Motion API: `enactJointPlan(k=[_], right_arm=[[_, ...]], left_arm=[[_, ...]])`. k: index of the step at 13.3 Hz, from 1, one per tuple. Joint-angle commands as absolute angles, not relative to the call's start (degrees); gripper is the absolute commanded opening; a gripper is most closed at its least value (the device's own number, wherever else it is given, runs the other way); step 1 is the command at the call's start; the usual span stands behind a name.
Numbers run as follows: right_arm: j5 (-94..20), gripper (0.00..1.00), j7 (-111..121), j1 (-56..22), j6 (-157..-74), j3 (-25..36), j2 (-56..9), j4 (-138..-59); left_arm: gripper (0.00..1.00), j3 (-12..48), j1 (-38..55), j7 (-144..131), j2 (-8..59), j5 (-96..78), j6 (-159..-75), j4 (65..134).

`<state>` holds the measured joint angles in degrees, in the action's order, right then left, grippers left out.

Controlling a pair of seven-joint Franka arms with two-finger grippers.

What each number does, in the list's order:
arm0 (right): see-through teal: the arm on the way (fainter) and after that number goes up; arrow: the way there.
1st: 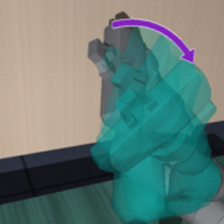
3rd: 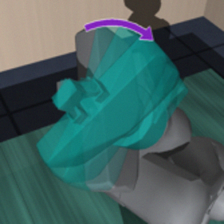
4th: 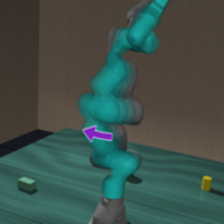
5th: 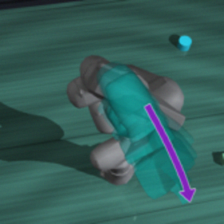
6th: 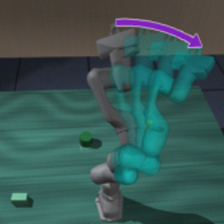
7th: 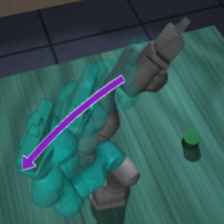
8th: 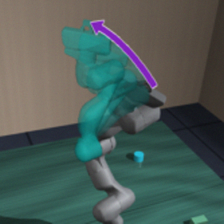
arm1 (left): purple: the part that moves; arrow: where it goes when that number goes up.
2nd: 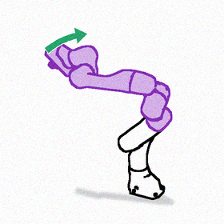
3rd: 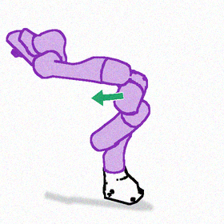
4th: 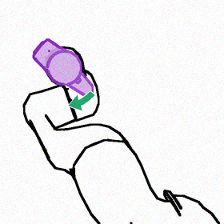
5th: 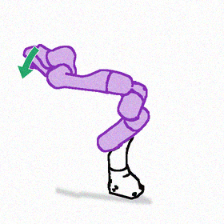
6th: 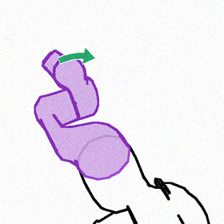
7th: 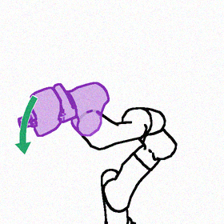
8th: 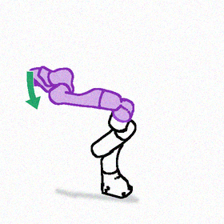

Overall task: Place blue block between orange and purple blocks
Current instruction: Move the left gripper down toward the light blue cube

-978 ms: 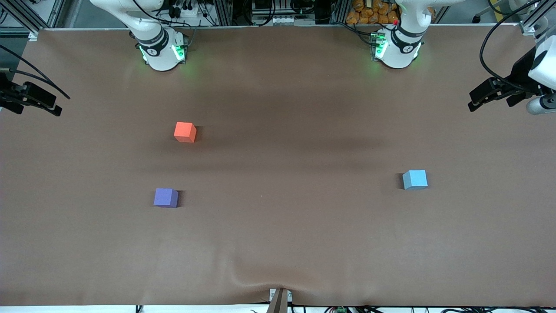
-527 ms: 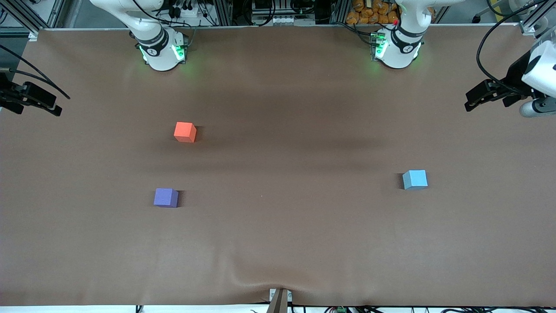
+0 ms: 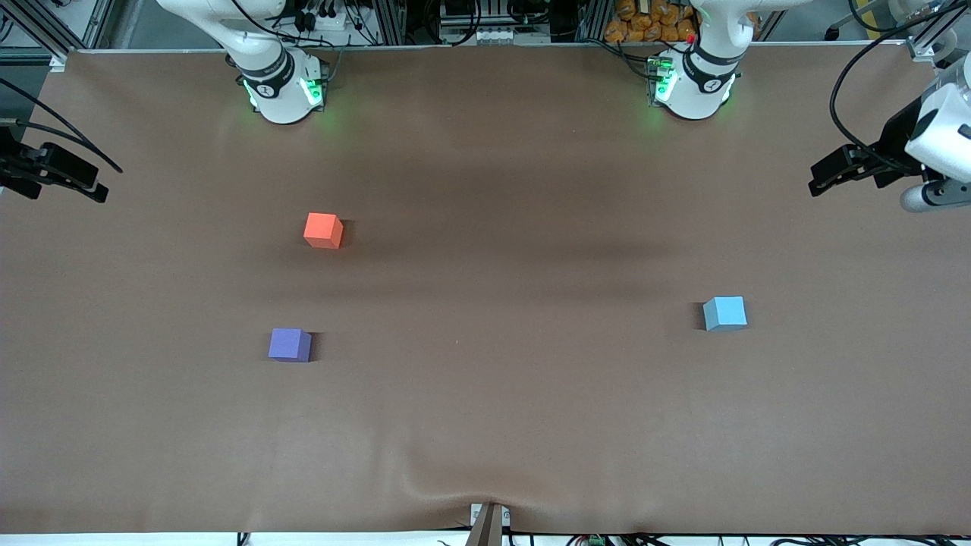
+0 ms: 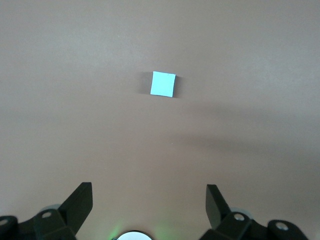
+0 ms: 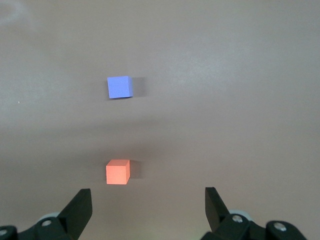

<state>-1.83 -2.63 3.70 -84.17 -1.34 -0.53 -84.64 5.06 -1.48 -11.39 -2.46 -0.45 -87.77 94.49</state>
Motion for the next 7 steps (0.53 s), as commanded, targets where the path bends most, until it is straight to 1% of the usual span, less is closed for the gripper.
enactJointPlan(k=[1,4,7], right_arm=[[-3.08,1.00,-1.67,5.10,-84.02,-2.02,0.44,-85.34],[-3.08,1.00,-1.67,5.10,-83.94,-2.11,0.44,-85.34],[-3.08,1.00,-1.67,5.10,-83.94,-2.11,0.44,-85.34]], left_arm=[[1.00,5.10,-1.76,-10.72,-0.80,-1.14,-87.63,94.04],[1.00,5.10,-1.76,-10.72,0.61,-1.14,-88.68,94.48],[1.00,5.01,-1.76,-10.72,0.70,-0.88,-92.36,97.37]])
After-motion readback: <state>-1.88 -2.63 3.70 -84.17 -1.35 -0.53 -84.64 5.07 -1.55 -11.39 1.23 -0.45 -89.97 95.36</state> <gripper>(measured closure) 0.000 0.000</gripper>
